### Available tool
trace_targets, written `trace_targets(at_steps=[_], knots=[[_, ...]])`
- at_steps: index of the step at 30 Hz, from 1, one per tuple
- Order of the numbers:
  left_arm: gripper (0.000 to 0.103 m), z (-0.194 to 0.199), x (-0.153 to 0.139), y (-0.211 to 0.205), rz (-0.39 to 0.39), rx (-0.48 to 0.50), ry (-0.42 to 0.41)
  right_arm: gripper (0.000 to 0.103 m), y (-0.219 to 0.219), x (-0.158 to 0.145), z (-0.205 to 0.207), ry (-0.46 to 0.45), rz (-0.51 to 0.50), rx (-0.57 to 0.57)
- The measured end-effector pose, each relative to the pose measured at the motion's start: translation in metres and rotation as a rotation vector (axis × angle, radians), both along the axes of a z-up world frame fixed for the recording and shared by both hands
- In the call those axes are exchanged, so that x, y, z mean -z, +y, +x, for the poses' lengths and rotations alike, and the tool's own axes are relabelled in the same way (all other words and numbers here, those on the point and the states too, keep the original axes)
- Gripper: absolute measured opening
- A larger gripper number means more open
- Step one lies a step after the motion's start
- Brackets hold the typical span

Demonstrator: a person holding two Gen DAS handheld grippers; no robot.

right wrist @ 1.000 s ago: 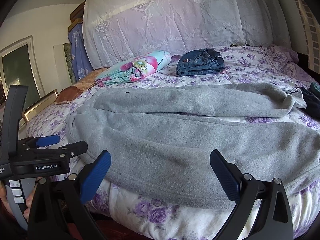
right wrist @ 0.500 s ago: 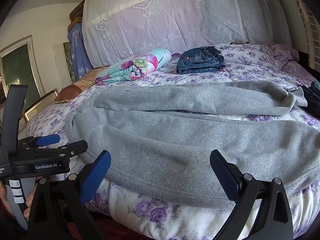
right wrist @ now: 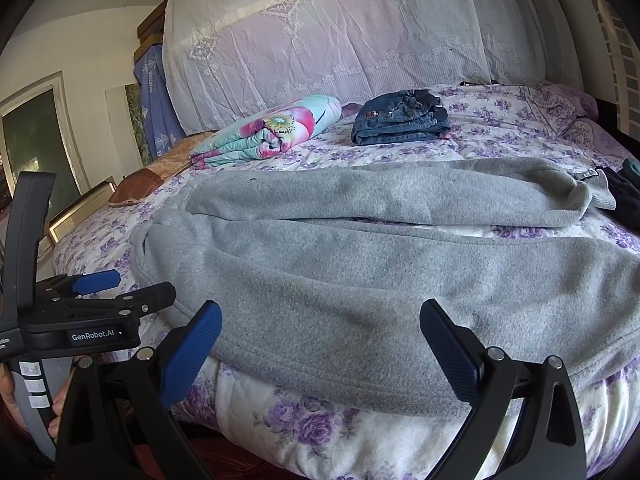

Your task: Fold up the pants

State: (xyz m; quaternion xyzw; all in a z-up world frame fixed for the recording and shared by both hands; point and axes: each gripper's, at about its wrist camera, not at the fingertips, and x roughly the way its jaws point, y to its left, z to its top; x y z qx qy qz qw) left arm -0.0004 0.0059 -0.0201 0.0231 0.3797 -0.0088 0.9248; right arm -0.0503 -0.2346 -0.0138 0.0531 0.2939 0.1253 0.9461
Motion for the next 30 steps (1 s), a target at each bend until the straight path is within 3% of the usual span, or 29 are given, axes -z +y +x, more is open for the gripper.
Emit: trace_targets(at_steps=[26, 30], knots=[[0.099, 0.001, 0.004, 0.000, -0.006, -0.004, 0.012, 0.100, -0.005, 0.001, 0.003, 0.009, 0.013, 0.001], [0.099, 0.007, -0.003, 0.012, -0.003, -0.032, -0.005, 0.100, -0.020, -0.015, 0.009, -0.045, 0.029, -0.013]])
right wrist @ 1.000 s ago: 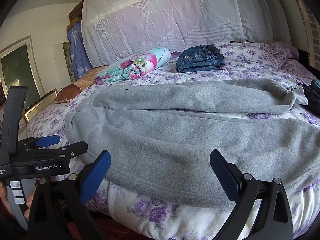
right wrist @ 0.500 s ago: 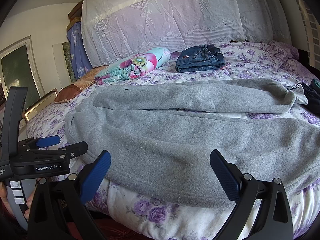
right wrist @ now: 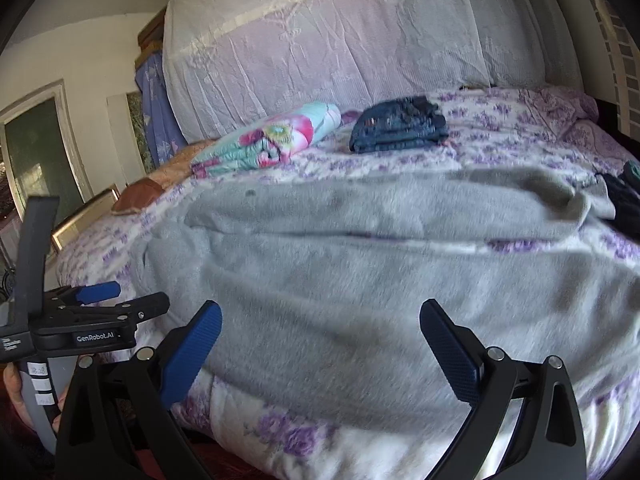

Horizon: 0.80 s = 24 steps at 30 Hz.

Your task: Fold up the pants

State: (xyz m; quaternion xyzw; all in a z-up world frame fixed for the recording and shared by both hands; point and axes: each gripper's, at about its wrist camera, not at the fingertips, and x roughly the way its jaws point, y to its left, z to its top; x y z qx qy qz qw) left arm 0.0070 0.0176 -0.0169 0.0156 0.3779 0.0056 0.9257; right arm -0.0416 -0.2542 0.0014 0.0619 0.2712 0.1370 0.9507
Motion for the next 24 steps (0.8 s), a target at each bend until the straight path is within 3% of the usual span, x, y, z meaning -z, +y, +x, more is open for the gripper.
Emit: trace_targets(at_steps=[5, 8, 11, 14, 17, 24], knots=[[0.099, 0.038, -0.038, 0.035, -0.008, -0.062, -0.059, 0.100, -0.029, -0.041, 0.042, -0.078, -0.027, 0.015], [0.099, 0.069, -0.048, 0.045, -0.066, -0.033, -0.007, 0.100, -0.045, -0.050, 0.090, 0.032, -0.038, -0.016], [0.099, 0.097, -0.048, 0.047, -0.090, 0.030, 0.065, 0.100, -0.060, -0.044, 0.132, 0.160, -0.040, -0.063], [0.099, 0.122, -0.047, 0.058, -0.114, 0.035, 0.099, 0.100, -0.077, -0.037, 0.158, 0.232, -0.007, -0.077], [0.099, 0.153, -0.046, 0.070, -0.153, 0.039, 0.158, 0.100, -0.088, -0.034, 0.185, 0.272, 0.014, -0.114], [0.099, 0.226, -0.054, 0.105, -0.237, -0.018, 0.218, 0.100, -0.095, -0.030, 0.247, 0.285, -0.072, -0.179]])
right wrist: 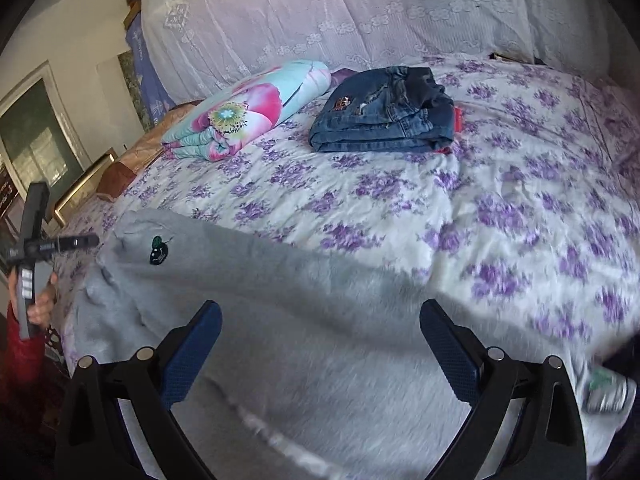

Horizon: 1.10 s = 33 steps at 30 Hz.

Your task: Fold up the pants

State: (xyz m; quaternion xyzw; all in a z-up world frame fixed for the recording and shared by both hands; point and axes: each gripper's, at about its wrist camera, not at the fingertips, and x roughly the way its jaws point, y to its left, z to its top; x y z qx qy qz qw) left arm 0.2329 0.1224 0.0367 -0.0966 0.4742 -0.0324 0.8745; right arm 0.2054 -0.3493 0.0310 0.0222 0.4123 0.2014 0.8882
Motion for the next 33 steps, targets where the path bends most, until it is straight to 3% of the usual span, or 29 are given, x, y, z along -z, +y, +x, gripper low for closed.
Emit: trace_targets(at_steps=[6, 9, 11, 12, 13, 16, 19, 24, 27, 28, 30, 31, 32, 33], knots=[[0.098, 0.049, 0.011, 0.040, -0.051, -0.080, 0.071, 0.100, 0.011, 0.007, 0.027, 0.000, -0.023, -0.091], [0.095, 0.068, 0.023, 0.054, -0.112, -0.050, 0.129, 0.100, 0.020, 0.007, 0.034, -0.002, -0.043, -0.140], [0.080, 0.077, 0.032, 0.055, -0.143, -0.016, 0.166, 0.100, 0.026, 0.007, 0.042, 0.003, -0.055, -0.178], [0.066, 0.082, 0.037, 0.053, -0.156, 0.011, 0.191, 0.100, 0.029, 0.007, 0.046, 0.005, -0.054, -0.199], [0.061, 0.084, 0.041, 0.051, -0.158, 0.021, 0.205, 0.100, 0.031, 0.008, 0.051, 0.009, -0.054, -0.217], [0.053, 0.090, 0.054, 0.048, -0.146, 0.024, 0.233, 0.100, 0.040, 0.009, 0.069, 0.036, -0.042, -0.282], [0.044, 0.089, 0.059, 0.053, -0.191, 0.035, 0.223, 0.098, 0.045, 0.012, 0.084, 0.074, -0.014, -0.343], [0.034, 0.082, 0.047, 0.055, -0.214, 0.039, 0.157, 0.083, 0.054, 0.027, 0.101, 0.126, -0.084, -0.422], [0.026, 0.079, 0.037, 0.055, -0.208, 0.042, 0.126, 0.067, 0.061, 0.044, 0.108, 0.181, -0.146, -0.469], [0.025, 0.080, 0.035, 0.056, -0.215, 0.043, 0.123, 0.054, 0.065, 0.052, 0.110, 0.206, -0.175, -0.490], [0.023, 0.081, 0.033, 0.059, -0.237, 0.039, 0.123, 0.048, 0.069, 0.064, 0.110, 0.238, -0.202, -0.506], [0.017, 0.081, 0.034, 0.060, -0.243, 0.035, 0.123, 0.041, 0.070, 0.066, 0.108, 0.227, -0.205, -0.509], [0.011, 0.081, 0.033, 0.062, -0.240, 0.026, 0.119, 0.021, 0.072, 0.063, 0.104, 0.203, -0.210, -0.520], [0.008, 0.081, 0.033, 0.064, -0.258, 0.030, 0.121, 0.013, 0.073, 0.061, 0.100, 0.191, -0.210, -0.527]])
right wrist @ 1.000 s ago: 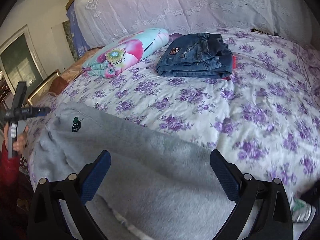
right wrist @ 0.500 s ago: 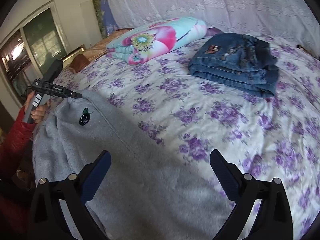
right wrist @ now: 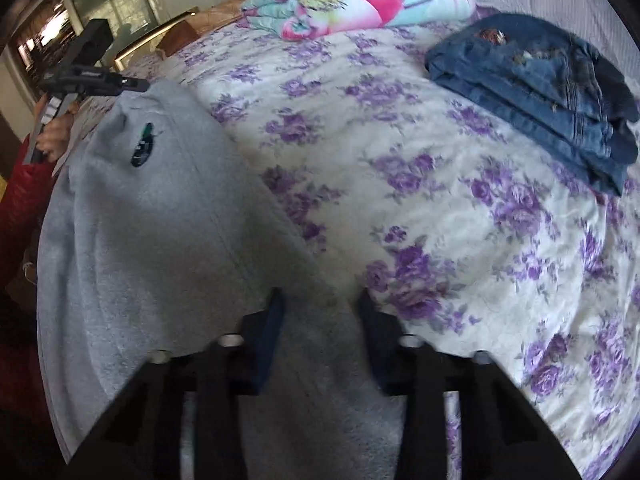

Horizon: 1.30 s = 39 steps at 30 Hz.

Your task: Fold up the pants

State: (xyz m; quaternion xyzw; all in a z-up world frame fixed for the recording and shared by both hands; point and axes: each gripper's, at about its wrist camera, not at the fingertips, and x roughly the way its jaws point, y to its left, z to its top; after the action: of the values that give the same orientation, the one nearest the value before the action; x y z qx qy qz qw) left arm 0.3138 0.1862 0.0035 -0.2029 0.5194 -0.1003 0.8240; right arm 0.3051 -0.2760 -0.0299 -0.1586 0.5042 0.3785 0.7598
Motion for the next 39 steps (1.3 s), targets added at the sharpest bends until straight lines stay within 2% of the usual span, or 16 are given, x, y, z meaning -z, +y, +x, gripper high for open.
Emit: trace_targets(at_steps=[2, 6, 10, 17, 20, 24, 28, 31, 34, 37, 39], knots=[[0.008, -0.001, -0.001, 0.005, -0.043, -0.007, 0.000, 0.009, 0.002, -0.011, -0.012, -0.053, -0.006, 0.006], [0.007, -0.008, -0.003, -0.001, -0.001, -0.009, -0.015, 0.007, 0.007, -0.039, -0.043, -0.145, -0.015, 0.016], [0.007, -0.025, -0.013, 0.003, -0.042, -0.016, -0.055, 0.007, 0.011, -0.077, -0.088, -0.243, 0.021, 0.033], [0.007, -0.092, -0.044, 0.009, -0.077, -0.007, -0.176, 0.007, 0.019, -0.113, -0.187, -0.389, 0.039, 0.027], [0.008, -0.128, -0.038, 0.015, -0.083, -0.012, -0.194, 0.007, 0.022, -0.109, -0.232, -0.400, 0.060, 0.018], [0.016, -0.170, -0.014, 0.029, -0.108, -0.038, -0.170, 0.007, 0.027, -0.077, -0.283, -0.342, 0.065, -0.002], [0.018, -0.199, 0.016, 0.048, -0.107, -0.095, -0.110, 0.008, 0.030, -0.039, -0.304, -0.278, 0.043, 0.008], [0.018, -0.219, 0.030, 0.062, -0.146, -0.143, -0.084, 0.008, 0.029, -0.031, -0.308, -0.276, 0.061, 0.033], [0.018, -0.236, 0.023, 0.062, -0.124, -0.154, -0.119, 0.008, 0.030, -0.037, -0.306, -0.294, 0.077, 0.049], [0.018, -0.245, -0.005, 0.052, -0.110, -0.134, -0.201, 0.008, 0.031, -0.041, -0.315, -0.314, 0.077, 0.050], [0.024, -0.245, -0.022, 0.044, -0.122, -0.110, -0.241, 0.008, 0.031, -0.046, -0.323, -0.328, 0.076, 0.047]])
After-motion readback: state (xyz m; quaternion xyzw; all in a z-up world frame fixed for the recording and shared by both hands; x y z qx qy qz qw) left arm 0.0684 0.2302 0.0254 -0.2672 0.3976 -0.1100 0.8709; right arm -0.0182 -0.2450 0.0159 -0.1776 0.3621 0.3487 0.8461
